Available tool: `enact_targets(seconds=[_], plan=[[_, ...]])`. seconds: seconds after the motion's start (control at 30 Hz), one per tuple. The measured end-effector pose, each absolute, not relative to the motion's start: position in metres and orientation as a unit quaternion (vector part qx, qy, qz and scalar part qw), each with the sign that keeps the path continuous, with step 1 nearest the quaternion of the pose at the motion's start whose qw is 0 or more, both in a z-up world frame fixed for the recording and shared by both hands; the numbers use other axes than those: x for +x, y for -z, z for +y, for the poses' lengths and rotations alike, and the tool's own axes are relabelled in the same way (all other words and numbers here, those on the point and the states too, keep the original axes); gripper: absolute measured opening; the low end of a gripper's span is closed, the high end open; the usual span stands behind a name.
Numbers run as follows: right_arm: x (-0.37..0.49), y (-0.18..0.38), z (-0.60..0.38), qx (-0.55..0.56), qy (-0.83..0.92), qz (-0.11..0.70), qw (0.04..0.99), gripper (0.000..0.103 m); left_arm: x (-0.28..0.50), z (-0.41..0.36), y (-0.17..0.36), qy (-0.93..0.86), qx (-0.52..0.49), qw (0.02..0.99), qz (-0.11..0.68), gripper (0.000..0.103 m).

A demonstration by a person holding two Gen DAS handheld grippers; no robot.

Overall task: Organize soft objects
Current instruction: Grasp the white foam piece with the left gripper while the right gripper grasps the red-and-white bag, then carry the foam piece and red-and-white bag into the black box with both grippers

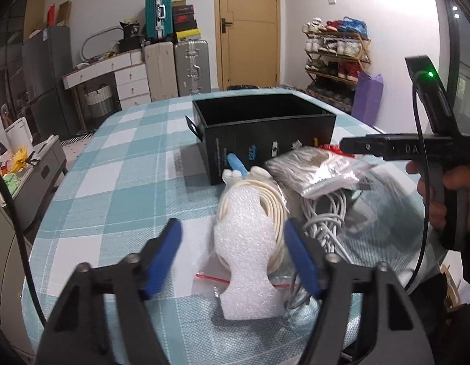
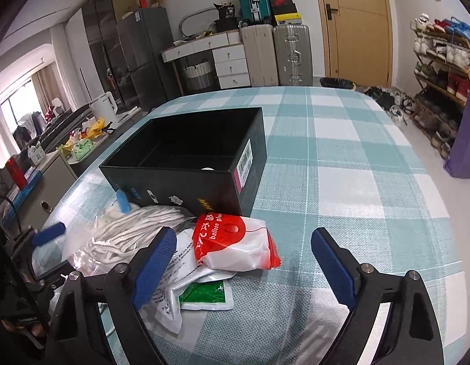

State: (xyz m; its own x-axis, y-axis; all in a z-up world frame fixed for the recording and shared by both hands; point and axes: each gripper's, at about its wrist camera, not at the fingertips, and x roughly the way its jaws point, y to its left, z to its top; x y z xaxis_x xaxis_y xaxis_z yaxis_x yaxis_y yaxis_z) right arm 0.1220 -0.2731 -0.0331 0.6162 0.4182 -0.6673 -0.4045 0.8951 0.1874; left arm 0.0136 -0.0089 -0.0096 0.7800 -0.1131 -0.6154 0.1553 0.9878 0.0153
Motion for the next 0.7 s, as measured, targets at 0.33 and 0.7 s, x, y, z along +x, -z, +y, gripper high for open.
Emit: enact_targets(seconds=[0.33, 0.7], plan=[[0.14, 0.047, -0.266, 0.018, -0.244, 0.404, 0.881, 0.075, 0.013, -0.008, 0.01, 0.096, 0.009, 0.94, 0.326, 0.037], [0.132, 0.045, -0.266, 0.02, -0.259, 0.399, 0.879, 0.051, 0.017, 0.007, -0.005, 0.083, -0.021, 0.948, 0.307, 0.037]])
